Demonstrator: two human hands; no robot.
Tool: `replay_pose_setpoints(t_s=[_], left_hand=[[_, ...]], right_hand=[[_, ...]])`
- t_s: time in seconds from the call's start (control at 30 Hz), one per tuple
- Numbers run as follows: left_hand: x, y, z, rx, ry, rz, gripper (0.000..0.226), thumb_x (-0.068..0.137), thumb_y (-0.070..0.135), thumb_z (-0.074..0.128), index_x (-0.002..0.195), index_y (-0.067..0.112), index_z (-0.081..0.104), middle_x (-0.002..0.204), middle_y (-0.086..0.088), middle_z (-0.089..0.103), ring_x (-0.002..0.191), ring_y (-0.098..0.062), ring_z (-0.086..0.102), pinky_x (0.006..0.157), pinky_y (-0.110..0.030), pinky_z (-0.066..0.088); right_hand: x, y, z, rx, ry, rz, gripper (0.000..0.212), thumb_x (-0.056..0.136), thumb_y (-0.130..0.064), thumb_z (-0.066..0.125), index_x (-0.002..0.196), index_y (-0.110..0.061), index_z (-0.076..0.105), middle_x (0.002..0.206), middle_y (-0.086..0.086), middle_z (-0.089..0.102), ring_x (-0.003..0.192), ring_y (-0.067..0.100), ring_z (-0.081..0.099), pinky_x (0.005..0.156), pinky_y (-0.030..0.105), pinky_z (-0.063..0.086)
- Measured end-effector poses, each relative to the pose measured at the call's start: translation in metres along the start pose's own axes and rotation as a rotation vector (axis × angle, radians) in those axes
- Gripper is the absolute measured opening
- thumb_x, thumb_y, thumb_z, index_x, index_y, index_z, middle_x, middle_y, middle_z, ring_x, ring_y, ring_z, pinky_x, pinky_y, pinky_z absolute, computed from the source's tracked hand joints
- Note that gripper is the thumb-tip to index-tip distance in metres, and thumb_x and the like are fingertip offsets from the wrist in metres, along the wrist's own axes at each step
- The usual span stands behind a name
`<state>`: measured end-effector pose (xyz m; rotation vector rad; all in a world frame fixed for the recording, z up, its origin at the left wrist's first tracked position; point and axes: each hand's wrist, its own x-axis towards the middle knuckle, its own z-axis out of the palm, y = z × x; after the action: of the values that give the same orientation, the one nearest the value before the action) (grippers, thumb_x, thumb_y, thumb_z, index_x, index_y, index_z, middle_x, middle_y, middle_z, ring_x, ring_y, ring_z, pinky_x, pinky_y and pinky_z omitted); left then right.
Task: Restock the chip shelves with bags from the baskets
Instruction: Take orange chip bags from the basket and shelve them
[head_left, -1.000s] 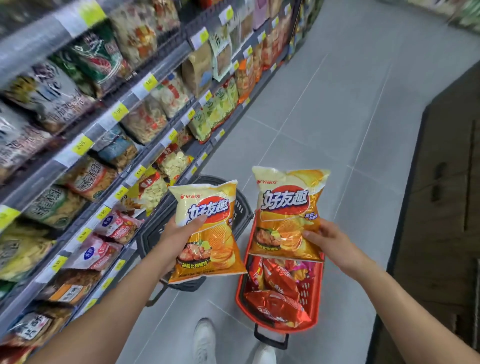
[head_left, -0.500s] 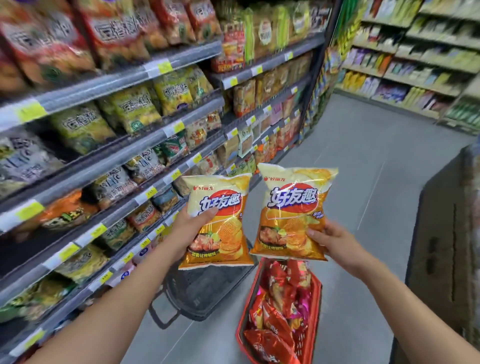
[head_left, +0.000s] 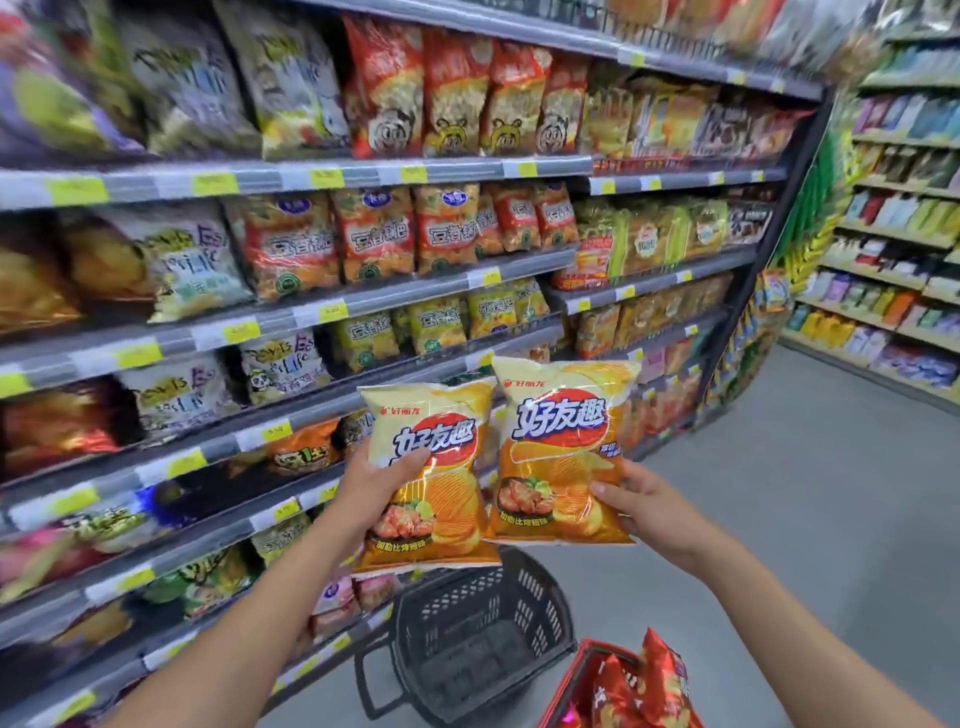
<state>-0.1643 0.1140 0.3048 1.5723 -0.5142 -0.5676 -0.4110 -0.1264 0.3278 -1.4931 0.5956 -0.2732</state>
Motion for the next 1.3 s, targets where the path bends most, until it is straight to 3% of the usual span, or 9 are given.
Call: replay_pose_setpoints(t_s=[0.1,0.27,0.37,0.5,0.73,0.8,0.93,1.03,1.3], left_hand=[[-0.018,0.013,-0.04,-0.005,0.087,0.035,0.042,0.087,0.04,0.081,0.124,0.029,0.065,0.113,0.006,0.076,0.107,-0.016,0.071,0.084,-0.03,0.055],[-0.05,0.025,-0.125,0.003,0.188,0.074,0.063,0.072,0.062,0.085,0.124,0.032,0.067,0.113,0.008,0.078,0.106,-0.016,0.073,0.097,-0.043,0.058],[-0.074,0.033,-0.176,-0.005,0.255,0.101,0.044,0.087,0.043,0.081,0.125,0.031,0.065,0.113,0.007,0.077,0.106,-0.014,0.072,0.094,-0.038,0.057],[-0.107,0.038,-0.25,0.008,0.345,0.126,0.054,0.079,0.053,0.084,0.125,0.033,0.063,0.112,0.008,0.077,0.106,-0.015,0.071,0.086,-0.033,0.057],[-0.17,0.038,-0.379,-0.02,0.452,0.107,0.052,0.084,0.048,0.082,0.129,0.03,0.064,0.114,0.007,0.078,0.109,-0.016,0.072,0.093,-0.037,0.056],[-0.184,0.037,-0.409,-0.016,0.492,0.107,0.061,0.078,0.055,0.086,0.129,0.03,0.064,0.114,0.007,0.077,0.109,-0.017,0.071,0.094,-0.039,0.056],[-0.22,0.04,-0.467,-0.034,0.559,0.115,0.037,0.087,0.04,0.082,0.118,0.031,0.065,0.107,0.004,0.077,0.105,-0.02,0.072,0.089,-0.037,0.057],[-0.243,0.039,-0.503,-0.03,0.604,0.103,0.053,0.074,0.052,0.088,0.116,0.029,0.066,0.106,0.001,0.08,0.103,-0.024,0.075,0.095,-0.048,0.059],[-0.288,0.035,-0.573,-0.022,0.695,0.12,0.045,0.082,0.046,0.085,0.12,0.029,0.066,0.109,0.005,0.079,0.105,-0.022,0.074,0.098,-0.051,0.057]], right_hand=[[0.01,-0.018,0.038,0.0,-0.055,-0.019,0.029,0.1,-0.003,0.058,0.127,-0.01,0.062,0.112,0.008,0.077,0.093,0.022,0.076,0.074,0.031,0.062],[0.026,-0.042,0.112,-0.064,-0.181,-0.033,0.032,0.1,-0.007,0.06,0.131,-0.013,0.062,0.12,0.011,0.075,0.108,0.033,0.072,0.094,0.047,0.058],[0.029,-0.054,0.166,-0.074,-0.224,-0.05,0.028,0.101,-0.003,0.058,0.128,-0.01,0.062,0.116,0.013,0.075,0.098,0.028,0.075,0.081,0.038,0.062],[0.027,-0.068,0.24,-0.123,-0.308,-0.09,0.03,0.101,-0.005,0.058,0.131,-0.008,0.061,0.119,0.013,0.075,0.108,0.033,0.072,0.096,0.048,0.058],[0.013,-0.089,0.368,-0.121,-0.403,-0.135,0.024,0.102,-0.005,0.055,0.124,-0.011,0.064,0.114,0.008,0.077,0.097,0.02,0.075,0.075,0.028,0.059],[0.014,-0.089,0.397,-0.145,-0.416,-0.149,0.026,0.102,-0.005,0.056,0.127,-0.01,0.063,0.115,0.008,0.076,0.103,0.024,0.074,0.084,0.035,0.06],[0.011,-0.092,0.465,-0.196,-0.46,-0.163,0.027,0.103,-0.01,0.058,0.128,-0.014,0.064,0.119,0.008,0.075,0.11,0.029,0.072,0.101,0.048,0.055],[0.007,-0.099,0.509,-0.209,-0.487,-0.17,0.023,0.103,-0.01,0.057,0.125,-0.014,0.065,0.114,0.006,0.077,0.105,0.026,0.074,0.089,0.037,0.06],[0.018,-0.105,0.614,-0.209,-0.598,-0.156,0.025,0.103,-0.007,0.055,0.126,-0.01,0.062,0.114,0.011,0.076,0.102,0.028,0.074,0.08,0.032,0.061]])
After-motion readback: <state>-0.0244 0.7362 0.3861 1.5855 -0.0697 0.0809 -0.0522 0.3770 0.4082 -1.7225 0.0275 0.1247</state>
